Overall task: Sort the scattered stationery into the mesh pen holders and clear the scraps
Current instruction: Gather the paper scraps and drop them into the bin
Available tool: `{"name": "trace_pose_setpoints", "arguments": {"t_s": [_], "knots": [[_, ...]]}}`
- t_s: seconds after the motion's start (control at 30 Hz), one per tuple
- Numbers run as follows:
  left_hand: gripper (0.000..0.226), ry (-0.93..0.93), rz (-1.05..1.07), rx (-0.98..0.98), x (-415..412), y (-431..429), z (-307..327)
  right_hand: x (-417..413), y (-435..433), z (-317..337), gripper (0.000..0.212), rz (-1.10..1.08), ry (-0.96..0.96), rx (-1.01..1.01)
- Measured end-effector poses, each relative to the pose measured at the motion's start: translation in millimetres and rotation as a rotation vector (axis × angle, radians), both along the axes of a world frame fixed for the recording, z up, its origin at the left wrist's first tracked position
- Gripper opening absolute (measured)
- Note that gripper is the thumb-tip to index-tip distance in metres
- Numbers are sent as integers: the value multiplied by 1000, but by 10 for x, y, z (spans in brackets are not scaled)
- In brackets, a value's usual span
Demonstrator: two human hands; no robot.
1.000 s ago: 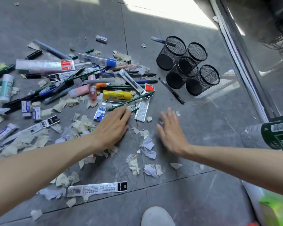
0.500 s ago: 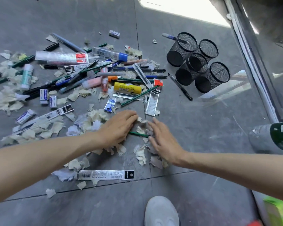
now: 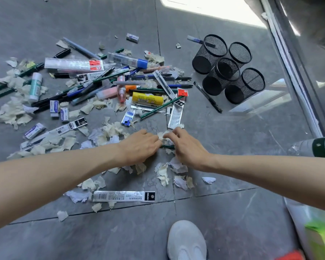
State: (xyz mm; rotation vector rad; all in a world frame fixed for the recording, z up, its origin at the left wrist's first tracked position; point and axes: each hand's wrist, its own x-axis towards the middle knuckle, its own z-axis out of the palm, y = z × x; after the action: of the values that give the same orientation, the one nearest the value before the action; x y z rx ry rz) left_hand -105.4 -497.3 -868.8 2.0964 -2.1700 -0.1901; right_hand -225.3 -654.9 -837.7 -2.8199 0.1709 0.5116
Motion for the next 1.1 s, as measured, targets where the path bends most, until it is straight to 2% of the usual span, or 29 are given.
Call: {"name": "trace_pose_setpoints", "arguments": {"t_s": [0.07, 0.17, 0.27, 0.37, 0.43, 0.5, 0.6, 0.63, 0.7, 0.77, 0.83, 0.97, 1.1], "knots": [[26, 49, 53, -10, -5, -9, 15, 53, 7, 9, 44, 110, 21, -57], [22, 52, 221, 42, -2, -2, 64, 140, 20, 15, 40, 70, 10, -53], [10, -170, 92, 91, 11, 71, 57, 191, 3, 37, 21, 60, 40, -32], [17, -260, -7, 41, 22, 96, 8, 159, -29, 35, 8, 61, 11, -48], [29, -231, -32, 2, 53, 113, 24, 116, -87, 17, 14, -51, -49, -33], [31, -208, -39, -94, 139, 130, 88, 91, -164, 9, 33, -89, -99, -31], [16, -145, 27, -183, 289, 88, 160, 74, -243, 55, 76, 49, 25, -120], [16, -110, 66, -209, 329, 53, 174, 63, -236, 61, 84, 103, 85, -139], [25, -55, 186, -190, 380, -41, 206, 18, -161, 45, 88, 106, 177, -122], [32, -52, 350, -105, 384, -154, 218, -24, -73, 1, 92, 9, 192, -57], [29, -22, 511, -63, 379, -277, 208, -58, -38, -50, 92, -36, 177, -3], [20, 49, 706, -39, 403, -534, 193, -139, -58, -1, 84, 20, 139, 38], [13, 58, 768, -53, 460, -620, 196, -325, 9, 65, 84, 195, 158, 141]]}}
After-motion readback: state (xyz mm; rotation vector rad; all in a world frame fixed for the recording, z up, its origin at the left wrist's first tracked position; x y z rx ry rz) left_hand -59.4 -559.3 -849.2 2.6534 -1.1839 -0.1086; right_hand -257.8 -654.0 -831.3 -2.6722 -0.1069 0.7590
